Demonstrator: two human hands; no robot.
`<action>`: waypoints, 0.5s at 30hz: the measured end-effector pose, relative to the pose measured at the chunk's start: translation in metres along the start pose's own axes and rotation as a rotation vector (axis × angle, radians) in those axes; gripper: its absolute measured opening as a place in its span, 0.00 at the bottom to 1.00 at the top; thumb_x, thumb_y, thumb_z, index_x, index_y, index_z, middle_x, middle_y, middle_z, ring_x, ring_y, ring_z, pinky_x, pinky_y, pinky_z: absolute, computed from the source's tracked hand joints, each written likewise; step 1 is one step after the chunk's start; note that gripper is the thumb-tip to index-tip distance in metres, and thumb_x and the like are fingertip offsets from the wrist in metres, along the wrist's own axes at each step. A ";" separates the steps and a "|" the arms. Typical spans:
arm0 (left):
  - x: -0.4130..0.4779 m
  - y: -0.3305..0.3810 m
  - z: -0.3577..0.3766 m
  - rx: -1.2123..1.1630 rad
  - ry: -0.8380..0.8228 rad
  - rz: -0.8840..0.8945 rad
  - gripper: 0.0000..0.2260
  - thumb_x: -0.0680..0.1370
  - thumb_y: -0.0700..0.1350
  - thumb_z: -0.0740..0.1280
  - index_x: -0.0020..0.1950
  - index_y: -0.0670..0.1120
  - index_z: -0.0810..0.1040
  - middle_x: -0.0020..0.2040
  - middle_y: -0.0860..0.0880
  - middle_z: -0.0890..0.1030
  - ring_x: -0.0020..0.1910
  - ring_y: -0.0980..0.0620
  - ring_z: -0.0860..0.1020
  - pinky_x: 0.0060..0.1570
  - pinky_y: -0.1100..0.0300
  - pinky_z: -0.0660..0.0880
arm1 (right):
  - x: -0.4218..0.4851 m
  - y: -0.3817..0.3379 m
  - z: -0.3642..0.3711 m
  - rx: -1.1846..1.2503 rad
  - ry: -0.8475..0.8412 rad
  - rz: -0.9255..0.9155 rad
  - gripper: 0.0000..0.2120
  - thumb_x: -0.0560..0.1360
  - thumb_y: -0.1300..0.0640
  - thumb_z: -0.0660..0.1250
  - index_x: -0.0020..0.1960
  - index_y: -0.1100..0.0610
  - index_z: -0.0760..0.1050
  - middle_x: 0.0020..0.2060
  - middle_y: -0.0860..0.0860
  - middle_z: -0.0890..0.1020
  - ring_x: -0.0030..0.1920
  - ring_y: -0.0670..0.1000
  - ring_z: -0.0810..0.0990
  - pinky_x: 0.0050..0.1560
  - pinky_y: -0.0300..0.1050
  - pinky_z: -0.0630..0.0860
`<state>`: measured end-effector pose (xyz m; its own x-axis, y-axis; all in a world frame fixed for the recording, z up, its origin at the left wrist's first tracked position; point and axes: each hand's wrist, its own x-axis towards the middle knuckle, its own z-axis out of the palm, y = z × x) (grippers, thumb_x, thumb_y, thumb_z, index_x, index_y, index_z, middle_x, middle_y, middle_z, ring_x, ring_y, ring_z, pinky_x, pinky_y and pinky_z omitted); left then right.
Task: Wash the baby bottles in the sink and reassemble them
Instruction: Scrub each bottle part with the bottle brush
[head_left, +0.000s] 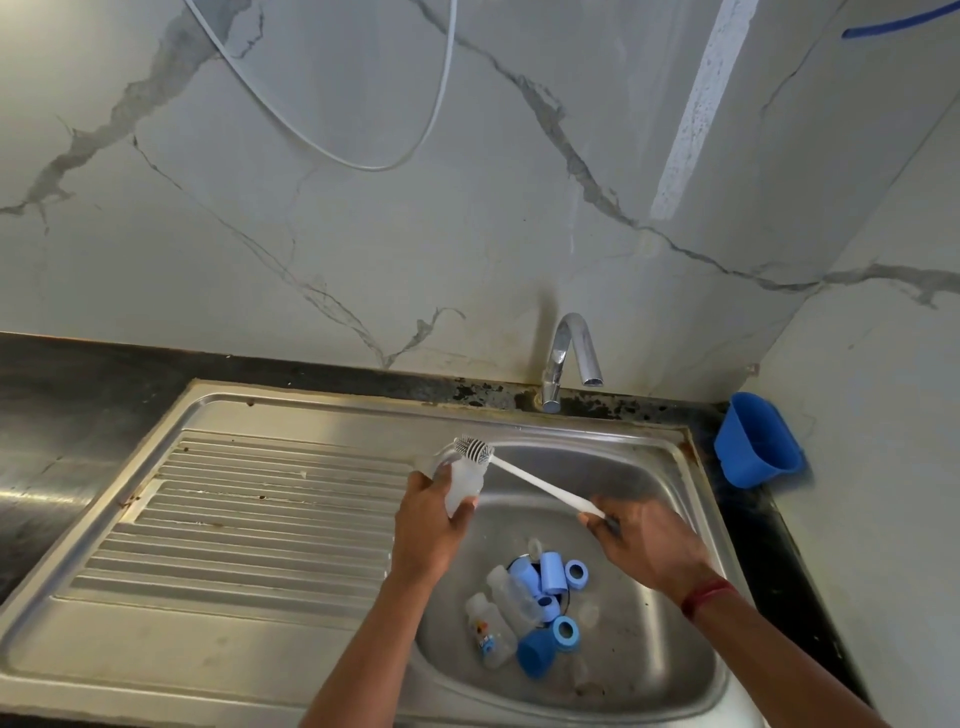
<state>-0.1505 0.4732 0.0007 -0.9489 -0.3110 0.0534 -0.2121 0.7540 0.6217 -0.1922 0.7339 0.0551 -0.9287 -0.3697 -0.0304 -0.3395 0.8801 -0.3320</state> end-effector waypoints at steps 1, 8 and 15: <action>-0.001 0.001 0.001 0.014 -0.017 0.014 0.28 0.80 0.57 0.65 0.77 0.48 0.65 0.60 0.43 0.71 0.54 0.46 0.76 0.54 0.58 0.75 | -0.001 -0.001 0.000 -0.008 0.000 -0.006 0.17 0.81 0.43 0.59 0.66 0.47 0.76 0.36 0.48 0.82 0.37 0.48 0.81 0.40 0.42 0.78; -0.006 0.013 0.007 0.041 -0.033 0.017 0.28 0.80 0.57 0.63 0.77 0.47 0.65 0.63 0.43 0.70 0.55 0.48 0.76 0.55 0.60 0.74 | -0.002 0.001 0.000 -0.051 0.044 -0.027 0.16 0.81 0.44 0.59 0.63 0.49 0.77 0.37 0.50 0.83 0.37 0.50 0.81 0.40 0.45 0.79; 0.000 0.007 0.001 0.047 -0.014 -0.004 0.28 0.80 0.58 0.64 0.77 0.48 0.65 0.59 0.44 0.70 0.52 0.48 0.76 0.54 0.58 0.76 | -0.007 0.006 -0.003 -0.033 0.036 -0.011 0.16 0.81 0.44 0.60 0.62 0.50 0.78 0.35 0.49 0.81 0.36 0.50 0.81 0.41 0.47 0.80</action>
<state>-0.1525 0.4787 0.0043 -0.9510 -0.3066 0.0397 -0.2267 0.7788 0.5849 -0.1886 0.7425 0.0560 -0.9295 -0.3687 0.0074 -0.3537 0.8857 -0.3007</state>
